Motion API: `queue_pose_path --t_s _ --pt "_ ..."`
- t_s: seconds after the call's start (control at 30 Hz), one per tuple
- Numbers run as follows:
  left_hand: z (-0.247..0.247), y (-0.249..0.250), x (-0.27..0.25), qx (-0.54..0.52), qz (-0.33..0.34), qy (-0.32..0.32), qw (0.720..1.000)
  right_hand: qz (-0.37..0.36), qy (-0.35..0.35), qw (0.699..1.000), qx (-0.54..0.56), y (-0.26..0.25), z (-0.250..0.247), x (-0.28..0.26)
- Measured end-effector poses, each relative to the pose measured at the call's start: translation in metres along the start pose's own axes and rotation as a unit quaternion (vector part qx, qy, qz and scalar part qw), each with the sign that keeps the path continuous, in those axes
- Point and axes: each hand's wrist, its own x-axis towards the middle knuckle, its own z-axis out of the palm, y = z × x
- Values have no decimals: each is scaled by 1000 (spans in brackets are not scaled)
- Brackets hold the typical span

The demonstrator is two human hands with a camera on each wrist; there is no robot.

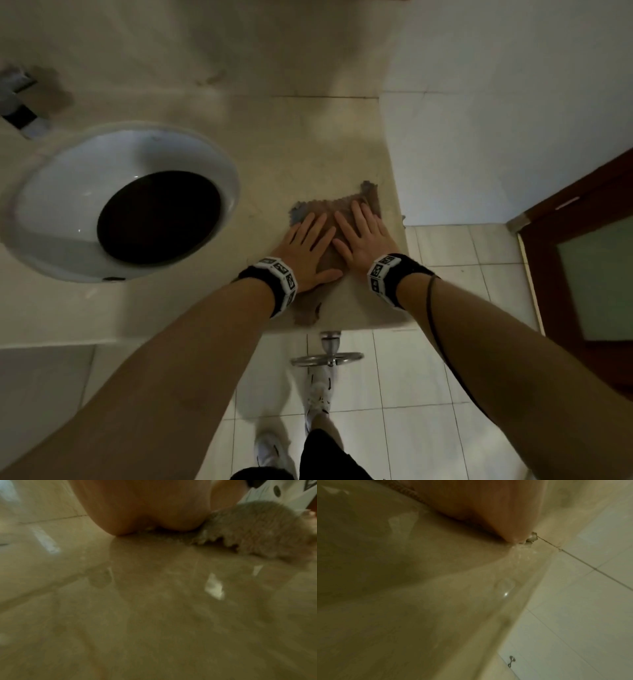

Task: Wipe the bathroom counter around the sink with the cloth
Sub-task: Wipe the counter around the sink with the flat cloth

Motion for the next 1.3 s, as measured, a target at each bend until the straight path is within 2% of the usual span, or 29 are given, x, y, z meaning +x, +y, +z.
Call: queue_pose_path --t_s 0.33,0.53,0.67,0.83,1.07,1.3 --pt "22 85 -51 20 68 16 997 94 7 995 10 0 24 -131" --pt "24 98 -53 -4 50 50 997 96 -3 995 35 0 23 -148" --pt "18 94 -32 -29 16 53 998 84 -1 995 54 14 19 -123" --pt "2 71 19 -51 -16 54 997 75 -15 994 75 40 5 -62" --pt "-25 32 96 -41 -46 65 996 28 1 996 90 77 -14 28" --pt "-48 0 152 -43 -73 68 994 8 -5 995 95 100 -30 103"
